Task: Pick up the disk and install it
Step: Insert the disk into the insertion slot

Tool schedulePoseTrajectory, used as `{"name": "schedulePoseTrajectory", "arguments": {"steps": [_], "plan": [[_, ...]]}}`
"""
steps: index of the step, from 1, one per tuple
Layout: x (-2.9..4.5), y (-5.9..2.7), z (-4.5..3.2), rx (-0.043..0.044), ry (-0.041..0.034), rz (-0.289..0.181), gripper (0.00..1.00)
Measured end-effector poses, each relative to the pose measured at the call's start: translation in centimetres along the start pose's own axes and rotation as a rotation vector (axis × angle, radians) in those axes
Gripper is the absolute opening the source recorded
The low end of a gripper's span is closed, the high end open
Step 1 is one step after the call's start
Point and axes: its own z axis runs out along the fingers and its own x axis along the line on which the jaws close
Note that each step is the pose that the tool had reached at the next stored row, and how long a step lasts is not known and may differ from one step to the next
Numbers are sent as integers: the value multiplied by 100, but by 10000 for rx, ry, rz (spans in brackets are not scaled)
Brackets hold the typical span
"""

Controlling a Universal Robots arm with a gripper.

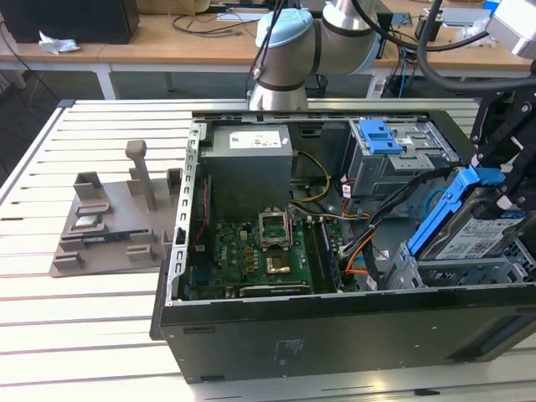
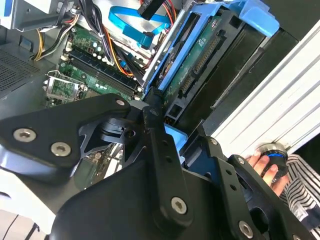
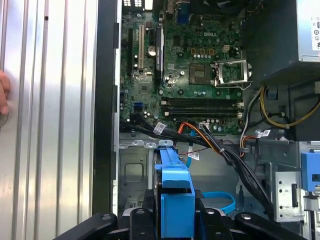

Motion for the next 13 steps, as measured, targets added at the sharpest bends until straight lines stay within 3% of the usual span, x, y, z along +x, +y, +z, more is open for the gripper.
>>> {"name": "schedulePoseTrajectory", "arguments": {"steps": [2,3,9,10,12,13], "plan": [[0,0,0,-1,1,0,38],[0,0,0,-1,2,0,44],[0,0,3,-1,0,0,44],[0,-1,4,-1,-1,-1,43],[0,0,5,-2,-1,0,30],[0,-1,5,-1,0,0,30]]}}
